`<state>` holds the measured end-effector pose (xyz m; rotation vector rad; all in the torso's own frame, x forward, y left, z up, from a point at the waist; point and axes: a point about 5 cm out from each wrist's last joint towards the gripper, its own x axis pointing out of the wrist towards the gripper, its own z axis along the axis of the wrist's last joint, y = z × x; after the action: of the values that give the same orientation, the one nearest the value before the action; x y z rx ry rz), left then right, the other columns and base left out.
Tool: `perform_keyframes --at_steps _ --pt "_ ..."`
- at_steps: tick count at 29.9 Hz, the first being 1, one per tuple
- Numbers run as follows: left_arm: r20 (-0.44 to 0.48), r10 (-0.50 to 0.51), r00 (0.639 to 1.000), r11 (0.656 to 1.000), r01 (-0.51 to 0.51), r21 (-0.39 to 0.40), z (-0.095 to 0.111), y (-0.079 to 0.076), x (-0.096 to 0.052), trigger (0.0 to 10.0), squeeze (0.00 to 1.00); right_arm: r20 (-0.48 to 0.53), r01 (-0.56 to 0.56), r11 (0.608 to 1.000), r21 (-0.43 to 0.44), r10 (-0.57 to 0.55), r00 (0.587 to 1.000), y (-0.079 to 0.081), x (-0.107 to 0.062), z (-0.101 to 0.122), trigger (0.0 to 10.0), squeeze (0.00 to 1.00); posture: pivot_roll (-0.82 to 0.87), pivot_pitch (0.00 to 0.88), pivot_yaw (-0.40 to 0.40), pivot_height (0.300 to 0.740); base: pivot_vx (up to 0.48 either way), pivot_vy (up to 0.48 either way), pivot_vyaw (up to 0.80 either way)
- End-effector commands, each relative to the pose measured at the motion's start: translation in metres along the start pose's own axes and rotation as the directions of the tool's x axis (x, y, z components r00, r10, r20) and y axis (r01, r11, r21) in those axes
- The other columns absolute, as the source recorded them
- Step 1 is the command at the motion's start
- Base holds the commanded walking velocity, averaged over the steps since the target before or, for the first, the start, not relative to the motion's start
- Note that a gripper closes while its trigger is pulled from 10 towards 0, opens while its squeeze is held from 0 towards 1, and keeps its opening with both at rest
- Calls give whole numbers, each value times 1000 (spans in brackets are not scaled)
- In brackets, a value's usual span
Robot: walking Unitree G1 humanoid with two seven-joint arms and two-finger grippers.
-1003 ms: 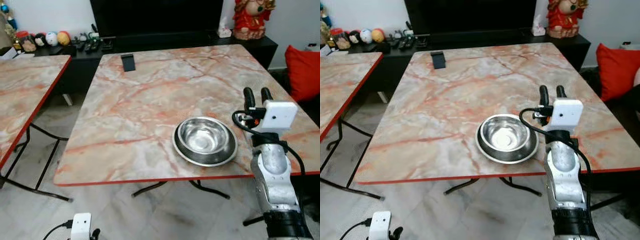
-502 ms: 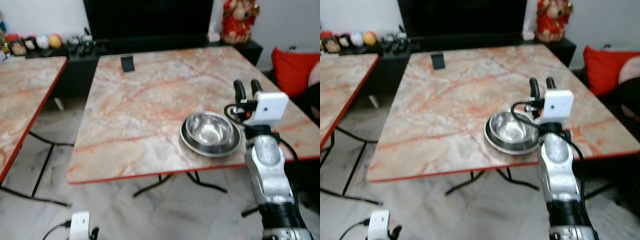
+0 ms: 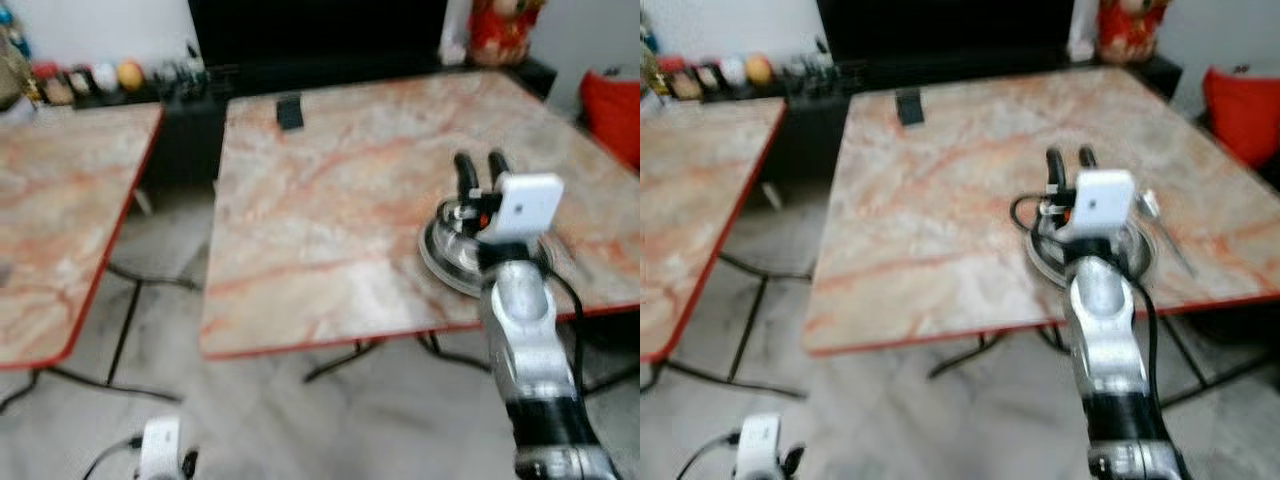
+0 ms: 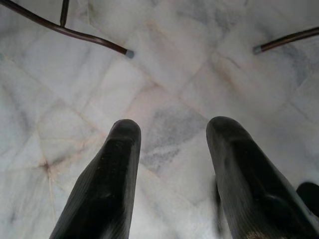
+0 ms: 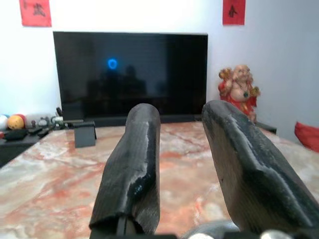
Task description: Setting the table
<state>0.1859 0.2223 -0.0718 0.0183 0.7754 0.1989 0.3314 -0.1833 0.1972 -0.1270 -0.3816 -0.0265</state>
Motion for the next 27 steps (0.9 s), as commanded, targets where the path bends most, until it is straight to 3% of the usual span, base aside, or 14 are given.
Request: perform_keyframes --at_steps 1,5,14,27 --pt "-18 22 1000 1000 -22 5 -2 6 0 10000 0 28 -19 1000 0 19 999 7 3 6 10000 0 -104 0 52 714 0 345 794" --pt "-20 22 1000 1000 -22 5 -1 5 0 10000 0 32 -24 1000 0 24 999 8 3 7 10000 0 -101 0 51 714 0 344 798" --pt "-30 21 999 1000 -21 4 -2 4 0 10000 0 28 -25 1000 15 24 999 10 3 6 10000 0 -97 0 54 714 0 346 0" --pt "-52 39 998 999 -38 4 -10 18 -4 10000 0 27 -41 999 11 41 999 15 4 5 10000 0 -85 0 57 714 0 346 34"
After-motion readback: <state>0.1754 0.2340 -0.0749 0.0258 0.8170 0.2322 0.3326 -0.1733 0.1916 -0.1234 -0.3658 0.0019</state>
